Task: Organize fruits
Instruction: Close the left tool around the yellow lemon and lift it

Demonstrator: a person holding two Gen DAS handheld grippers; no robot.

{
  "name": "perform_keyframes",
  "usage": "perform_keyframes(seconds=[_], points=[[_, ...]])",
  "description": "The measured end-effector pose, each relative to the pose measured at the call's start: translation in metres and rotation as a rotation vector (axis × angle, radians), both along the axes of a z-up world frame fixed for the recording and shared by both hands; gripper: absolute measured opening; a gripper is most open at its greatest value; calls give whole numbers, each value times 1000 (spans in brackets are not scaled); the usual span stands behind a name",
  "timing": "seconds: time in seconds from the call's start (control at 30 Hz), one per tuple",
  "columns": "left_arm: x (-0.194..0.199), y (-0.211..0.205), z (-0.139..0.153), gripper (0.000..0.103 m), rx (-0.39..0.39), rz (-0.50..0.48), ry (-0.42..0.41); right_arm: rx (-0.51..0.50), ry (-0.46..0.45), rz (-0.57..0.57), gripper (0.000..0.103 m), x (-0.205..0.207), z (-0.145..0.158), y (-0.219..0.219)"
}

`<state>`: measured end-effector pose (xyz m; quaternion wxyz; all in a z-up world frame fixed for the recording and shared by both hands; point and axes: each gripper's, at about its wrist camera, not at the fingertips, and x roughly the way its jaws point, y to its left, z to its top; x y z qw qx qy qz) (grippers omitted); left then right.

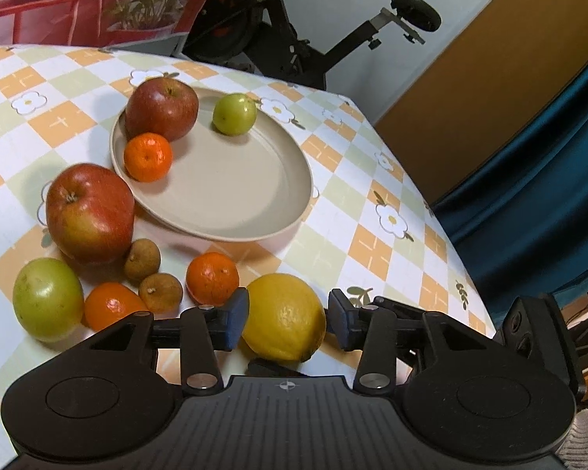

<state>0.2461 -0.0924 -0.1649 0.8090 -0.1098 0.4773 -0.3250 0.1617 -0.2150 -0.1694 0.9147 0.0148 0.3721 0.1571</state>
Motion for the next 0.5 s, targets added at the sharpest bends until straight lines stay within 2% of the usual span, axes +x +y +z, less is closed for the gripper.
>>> perform_keyframes(seconds=[0.13, 0.3, 0.5], points=[[0, 2, -5, 44, 2, 16, 16, 1, 1, 1, 52, 0, 0, 0], [2, 10, -10, 44, -39, 53, 48, 1, 1, 1, 52, 0, 0, 1], [-1, 8, -9, 44, -35, 56, 35, 2, 1, 1, 52, 0, 0, 1]])
